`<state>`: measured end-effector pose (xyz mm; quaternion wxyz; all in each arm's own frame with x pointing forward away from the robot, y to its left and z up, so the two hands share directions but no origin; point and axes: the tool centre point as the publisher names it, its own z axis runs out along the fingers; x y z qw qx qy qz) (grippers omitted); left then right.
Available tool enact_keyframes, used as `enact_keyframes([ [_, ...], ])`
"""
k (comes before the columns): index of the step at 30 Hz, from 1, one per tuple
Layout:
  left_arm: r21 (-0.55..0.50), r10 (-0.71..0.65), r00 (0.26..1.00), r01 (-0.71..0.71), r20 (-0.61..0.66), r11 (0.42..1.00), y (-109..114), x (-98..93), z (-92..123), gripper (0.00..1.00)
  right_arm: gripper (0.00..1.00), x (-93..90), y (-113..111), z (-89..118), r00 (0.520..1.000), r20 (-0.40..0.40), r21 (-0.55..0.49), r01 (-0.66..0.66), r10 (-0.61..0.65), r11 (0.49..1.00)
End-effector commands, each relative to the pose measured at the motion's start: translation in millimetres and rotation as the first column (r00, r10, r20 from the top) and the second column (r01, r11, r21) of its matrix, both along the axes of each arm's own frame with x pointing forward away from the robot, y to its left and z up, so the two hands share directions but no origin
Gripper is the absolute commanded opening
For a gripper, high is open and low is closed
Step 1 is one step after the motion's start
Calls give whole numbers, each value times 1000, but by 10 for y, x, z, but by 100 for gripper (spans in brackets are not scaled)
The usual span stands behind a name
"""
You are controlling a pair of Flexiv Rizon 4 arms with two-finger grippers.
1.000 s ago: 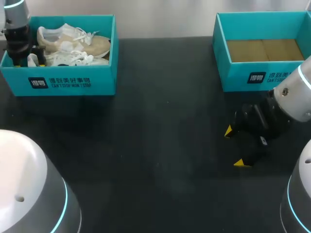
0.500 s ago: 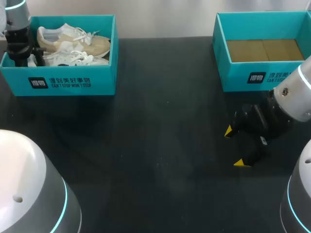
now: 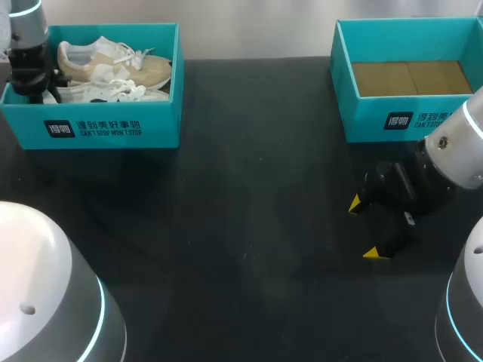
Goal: Take the shoe out of the shoebox, open the shoe tongue, remove and reinsert the insole, then place the shoe into the shoebox
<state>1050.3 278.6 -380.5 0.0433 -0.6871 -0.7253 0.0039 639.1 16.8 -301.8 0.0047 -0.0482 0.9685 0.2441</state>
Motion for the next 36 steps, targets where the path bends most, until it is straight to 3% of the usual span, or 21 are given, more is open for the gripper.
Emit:
enact_keyframes([
  [1,-3,-1,1000,1,3,1000,-9,-21,17,0,100,-6,5,-5,1000,2,-2,0,0,1000],
  [24,22,7,1000,-8,26,1000,229,-10,196,0,100,-6,5,-5,1000,2,-2,0,0,1000],
  [36,37,-25,998,23,54,999,246,-94,607,0,100,-6,5,-5,1000,2,-2,0,0,1000],
])
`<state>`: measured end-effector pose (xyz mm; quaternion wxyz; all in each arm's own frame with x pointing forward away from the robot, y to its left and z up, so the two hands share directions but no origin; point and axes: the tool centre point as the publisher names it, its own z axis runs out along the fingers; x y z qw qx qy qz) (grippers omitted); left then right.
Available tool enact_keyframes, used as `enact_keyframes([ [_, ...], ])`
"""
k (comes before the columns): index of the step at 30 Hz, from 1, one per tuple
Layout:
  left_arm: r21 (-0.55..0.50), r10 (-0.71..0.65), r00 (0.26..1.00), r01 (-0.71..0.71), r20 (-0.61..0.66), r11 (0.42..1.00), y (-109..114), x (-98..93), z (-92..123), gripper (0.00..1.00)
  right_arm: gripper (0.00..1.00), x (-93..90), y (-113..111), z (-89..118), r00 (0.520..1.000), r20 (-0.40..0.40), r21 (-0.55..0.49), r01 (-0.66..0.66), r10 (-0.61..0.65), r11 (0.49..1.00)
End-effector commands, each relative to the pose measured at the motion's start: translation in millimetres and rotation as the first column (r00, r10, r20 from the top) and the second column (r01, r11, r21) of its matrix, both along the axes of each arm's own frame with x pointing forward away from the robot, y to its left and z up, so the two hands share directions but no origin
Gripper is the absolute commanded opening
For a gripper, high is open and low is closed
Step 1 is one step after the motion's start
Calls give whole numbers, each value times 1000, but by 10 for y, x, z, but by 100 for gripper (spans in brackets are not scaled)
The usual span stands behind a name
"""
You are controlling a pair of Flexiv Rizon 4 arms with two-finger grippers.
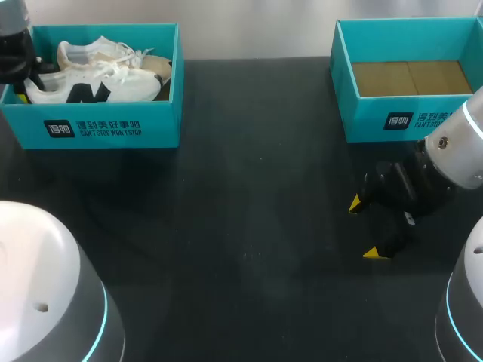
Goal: Take the shoe out of the shoebox, open the shoe tongue, remove and reinsert the insole, then place the shoe into the shoebox
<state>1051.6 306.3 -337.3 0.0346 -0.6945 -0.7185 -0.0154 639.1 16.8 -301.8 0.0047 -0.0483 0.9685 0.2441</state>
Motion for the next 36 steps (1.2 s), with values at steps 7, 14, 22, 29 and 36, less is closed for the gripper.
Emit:
enact_keyframes([
  [7,28,2,1000,-2,29,1000,-1,-70,430,0,100,-6,5,-5,1000,2,-2,0,0,1000],
  [14,19,13,998,-14,60,1000,44,18,778,0,100,-6,5,-5,1000,2,-2,0,0,1000],
  [22,7,33,999,-33,29,999,18,90,1195,0,100,-6,5,-5,1000,2,-2,0,0,1000],
  [29,43,34,999,-35,36,998,-32,-133,1508,0,100,-6,5,-5,1000,2,-2,0,0,1000],
  [36,67,26,999,-28,29,997,-151,-631,1736,0,100,-6,5,-5,1000,2,-2,0,0,1000],
])
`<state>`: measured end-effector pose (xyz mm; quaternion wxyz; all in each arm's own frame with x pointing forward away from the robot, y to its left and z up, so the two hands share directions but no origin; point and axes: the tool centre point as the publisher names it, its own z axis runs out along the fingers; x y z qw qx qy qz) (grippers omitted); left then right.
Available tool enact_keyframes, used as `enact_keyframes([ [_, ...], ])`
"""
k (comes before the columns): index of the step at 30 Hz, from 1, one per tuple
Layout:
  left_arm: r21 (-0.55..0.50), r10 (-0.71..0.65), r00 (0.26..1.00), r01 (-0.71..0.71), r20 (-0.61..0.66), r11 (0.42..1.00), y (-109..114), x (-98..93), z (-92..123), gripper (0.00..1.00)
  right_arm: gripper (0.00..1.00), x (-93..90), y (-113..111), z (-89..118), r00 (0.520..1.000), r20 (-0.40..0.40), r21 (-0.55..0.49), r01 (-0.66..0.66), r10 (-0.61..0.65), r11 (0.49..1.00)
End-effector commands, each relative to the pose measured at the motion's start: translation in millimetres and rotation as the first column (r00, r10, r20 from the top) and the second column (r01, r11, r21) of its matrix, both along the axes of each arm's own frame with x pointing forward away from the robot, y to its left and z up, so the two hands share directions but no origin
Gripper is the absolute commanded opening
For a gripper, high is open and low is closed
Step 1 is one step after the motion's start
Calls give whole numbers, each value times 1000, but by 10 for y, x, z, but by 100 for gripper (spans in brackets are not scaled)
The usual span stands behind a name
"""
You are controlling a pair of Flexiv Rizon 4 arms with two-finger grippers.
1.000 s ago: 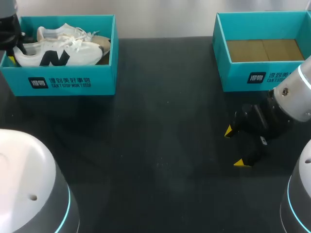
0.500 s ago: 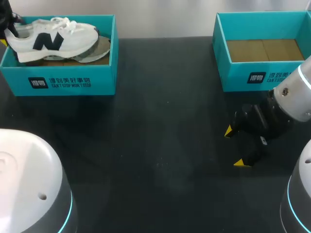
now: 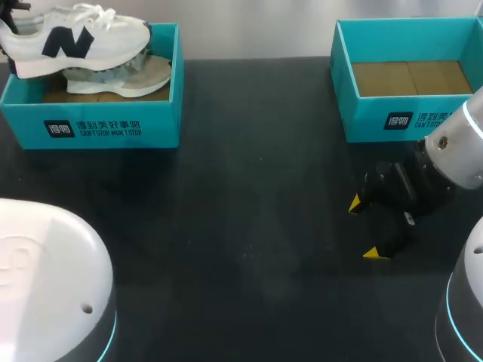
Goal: Take the shoe out of the shoebox, open the shoe tongue, remove and reinsert the insole, then place the shoe into the shoebox
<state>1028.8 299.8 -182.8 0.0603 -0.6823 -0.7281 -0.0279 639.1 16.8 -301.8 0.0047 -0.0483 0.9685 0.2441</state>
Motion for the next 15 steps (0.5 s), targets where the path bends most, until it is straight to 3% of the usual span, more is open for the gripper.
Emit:
enact_keyframes([
  [1,2,-4,999,4,41,1000,-101,-494,218,0,100,-5,5,-5,1000,2,-2,0,0,1000],
  [5,-27,-24,998,26,66,999,-183,-851,353,0,100,-5,5,-5,1000,2,-2,0,0,1000],
  [15,-27,-24,998,26,66,999,-183,-851,353,0,100,-5,5,-5,1000,2,-2,0,0,1000],
])
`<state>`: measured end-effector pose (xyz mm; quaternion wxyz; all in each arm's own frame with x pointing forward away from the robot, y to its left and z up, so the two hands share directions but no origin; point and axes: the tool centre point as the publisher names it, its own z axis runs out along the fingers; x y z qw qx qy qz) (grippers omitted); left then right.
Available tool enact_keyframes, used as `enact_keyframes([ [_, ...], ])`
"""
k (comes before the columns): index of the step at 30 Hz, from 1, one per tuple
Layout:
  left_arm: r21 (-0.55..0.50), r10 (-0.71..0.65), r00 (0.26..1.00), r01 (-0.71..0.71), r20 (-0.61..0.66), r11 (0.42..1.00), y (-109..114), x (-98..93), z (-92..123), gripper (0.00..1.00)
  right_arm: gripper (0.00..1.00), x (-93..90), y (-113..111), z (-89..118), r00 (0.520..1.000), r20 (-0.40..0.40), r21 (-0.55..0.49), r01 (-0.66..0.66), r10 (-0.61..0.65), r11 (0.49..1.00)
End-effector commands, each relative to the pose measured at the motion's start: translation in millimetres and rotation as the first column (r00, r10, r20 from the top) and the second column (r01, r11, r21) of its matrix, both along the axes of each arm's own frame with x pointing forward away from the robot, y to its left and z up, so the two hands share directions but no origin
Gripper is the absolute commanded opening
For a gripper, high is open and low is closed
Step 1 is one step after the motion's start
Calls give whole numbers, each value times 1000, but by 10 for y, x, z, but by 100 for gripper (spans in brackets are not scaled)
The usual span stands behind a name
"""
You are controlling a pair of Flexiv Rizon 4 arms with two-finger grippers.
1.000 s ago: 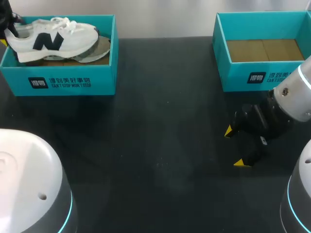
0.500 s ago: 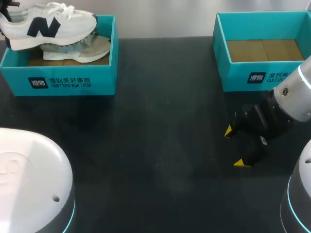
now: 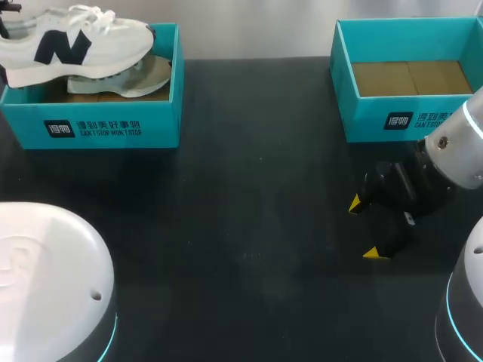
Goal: Take the shoe out of the shoebox, open the shoe tongue, remove and reinsert the insole, then place the shoe into the shoebox
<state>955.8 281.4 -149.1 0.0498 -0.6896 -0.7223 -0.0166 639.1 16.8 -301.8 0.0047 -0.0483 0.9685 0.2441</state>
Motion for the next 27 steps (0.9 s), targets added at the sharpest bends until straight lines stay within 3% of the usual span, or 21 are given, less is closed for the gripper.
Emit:
enact_keyframes([
  [1,3,-7,998,6,67,1000,0,-121,17,0,100,-6,5,-5,1000,2,-2,0,0,1000],
  [9,13,-7,999,6,48,1000,-60,-164,-10,0,100,-6,5,-5,1000,2,-2,0,0,1000],
  [15,46,-49,997,46,66,998,-406,-613,-65,0,100,-6,5,-5,1000,2,-2,0,0,1000],
  [27,19,-66,993,65,94,998,-720,-1441,-107,0,100,-6,5,-5,1000,2,-2,0,0,1000],
])
